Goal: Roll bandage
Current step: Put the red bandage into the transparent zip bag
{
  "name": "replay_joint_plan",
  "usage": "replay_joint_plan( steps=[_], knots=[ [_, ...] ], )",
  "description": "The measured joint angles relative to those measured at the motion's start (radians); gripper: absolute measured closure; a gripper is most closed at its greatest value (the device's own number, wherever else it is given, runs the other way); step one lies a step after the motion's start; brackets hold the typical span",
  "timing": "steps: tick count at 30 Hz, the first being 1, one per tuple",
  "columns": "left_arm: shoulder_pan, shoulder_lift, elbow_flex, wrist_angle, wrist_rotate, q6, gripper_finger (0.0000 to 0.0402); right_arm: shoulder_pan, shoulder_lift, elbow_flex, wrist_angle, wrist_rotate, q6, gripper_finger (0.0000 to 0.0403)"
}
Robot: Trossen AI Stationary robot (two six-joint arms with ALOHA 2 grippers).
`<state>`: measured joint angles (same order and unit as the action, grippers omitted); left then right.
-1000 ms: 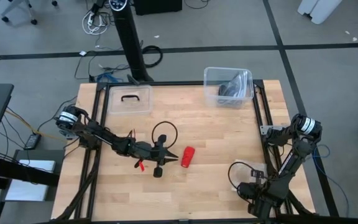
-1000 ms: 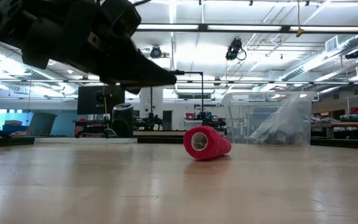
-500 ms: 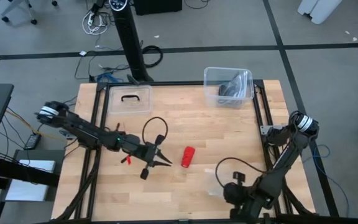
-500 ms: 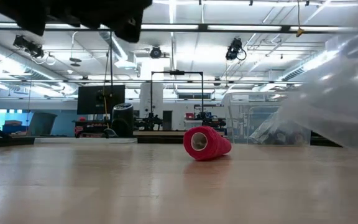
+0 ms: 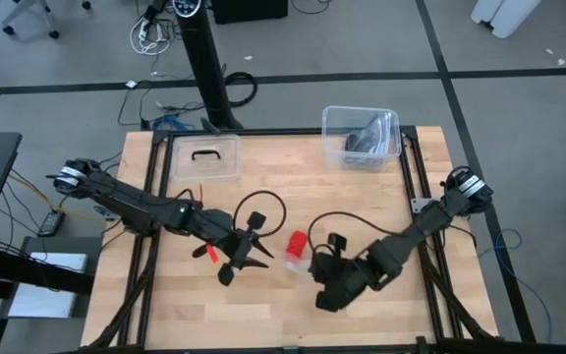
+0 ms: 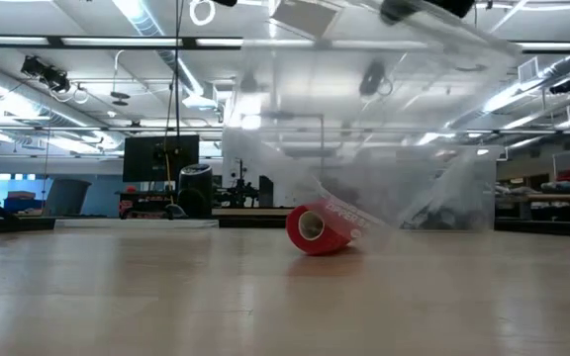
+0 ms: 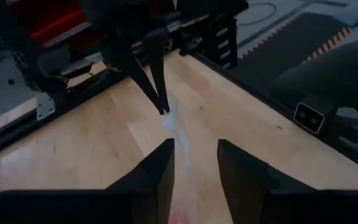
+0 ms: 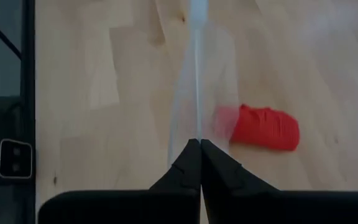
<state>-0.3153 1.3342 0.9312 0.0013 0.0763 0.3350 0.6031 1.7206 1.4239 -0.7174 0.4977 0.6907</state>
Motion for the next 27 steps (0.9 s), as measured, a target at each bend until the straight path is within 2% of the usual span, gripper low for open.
replay_joint_plan(
  steps=[7, 14, 18, 21, 24, 27],
  knots=[
    [0.026, 0.002, 0.014, -0.085, -0.040, -0.034, 0.0268, -0.048, 0.000, 0.000, 0.050, -0.013, -0.087, 0.0403],
    [0.046, 0.048, 0.014, -0.042, -0.025, -0.132, 0.0268, -0.051, 0.000, 0.000, 0.094, -0.022, -0.154, 0.0403],
    [0.047, 0.070, 0.014, -0.016, 0.037, -0.157, 0.0268, -0.051, 0.000, 0.000, 0.098, -0.020, -0.163, 0.0403],
    [0.045, 0.071, 0.014, 0.009, 0.043, -0.180, 0.0270, -0.052, 0.000, 0.000, 0.098, -0.007, -0.171, 0.0403],
    [0.047, 0.071, 0.014, 0.022, 0.040, -0.196, 0.0281, -0.052, 0.000, 0.000, 0.095, -0.003, -0.171, 0.0403],
    [0.046, 0.071, 0.014, 0.042, 0.041, -0.197, 0.0311, -0.052, 0.000, 0.000, 0.093, -0.002, -0.171, 0.0403]
  ],
)
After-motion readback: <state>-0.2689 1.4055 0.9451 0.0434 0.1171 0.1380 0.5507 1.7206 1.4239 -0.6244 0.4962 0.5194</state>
